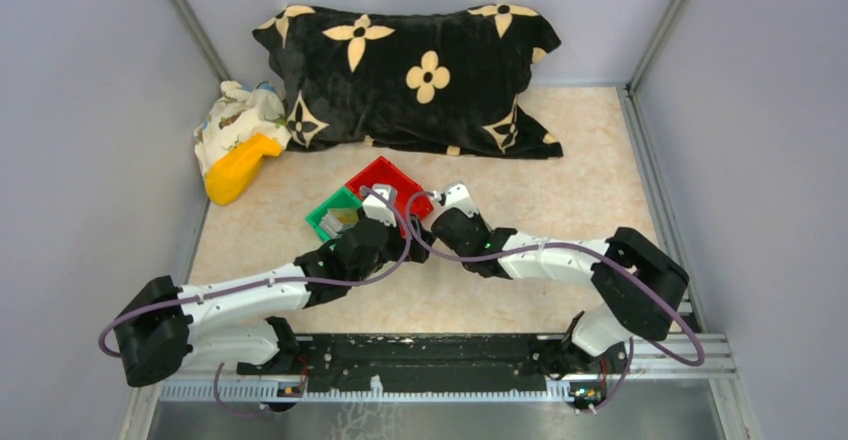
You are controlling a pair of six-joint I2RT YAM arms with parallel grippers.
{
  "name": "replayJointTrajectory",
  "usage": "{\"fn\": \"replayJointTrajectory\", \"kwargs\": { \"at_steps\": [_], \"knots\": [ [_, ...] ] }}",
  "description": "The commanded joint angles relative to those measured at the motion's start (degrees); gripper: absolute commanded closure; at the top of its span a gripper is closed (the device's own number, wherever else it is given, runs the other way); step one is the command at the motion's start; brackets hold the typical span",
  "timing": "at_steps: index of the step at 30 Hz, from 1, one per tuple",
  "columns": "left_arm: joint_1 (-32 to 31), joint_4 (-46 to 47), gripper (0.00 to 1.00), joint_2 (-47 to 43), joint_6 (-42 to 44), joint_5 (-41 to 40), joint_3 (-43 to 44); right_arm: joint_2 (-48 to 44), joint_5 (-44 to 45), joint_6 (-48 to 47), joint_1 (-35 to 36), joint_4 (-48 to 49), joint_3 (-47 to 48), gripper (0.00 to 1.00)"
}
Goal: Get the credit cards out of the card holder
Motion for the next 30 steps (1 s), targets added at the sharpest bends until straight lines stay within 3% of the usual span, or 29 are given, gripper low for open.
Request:
{"fn": "replayJointTrajectory", "kwargs": {
  "at_steps": [1,13,16,30],
  "knots": [
    [0.14,0.29,0.0,-1.45,0.46,-0.12,-0.84,-3.86,-0.3,1.71,-2.0,-0.06,2.36,1.0],
    [0.13,0.7,0.0,-1.7,0.45,0.89,-1.05,-18.15,-21.8,7.54,-12.98,0.7,-1.5,1.0],
    [0.14,1.09,0.0,-1.18,0.47,1.47,-0.94,-18.69,-22.81,8.08,-14.19,-0.79,-0.98,1.0],
    [0.14,2.54,0.0,0.72,1.24,2.72,-0.12,-20.26,-47.5,17.22,-28.44,7.94,-11.47,1.0]
  ]
}}
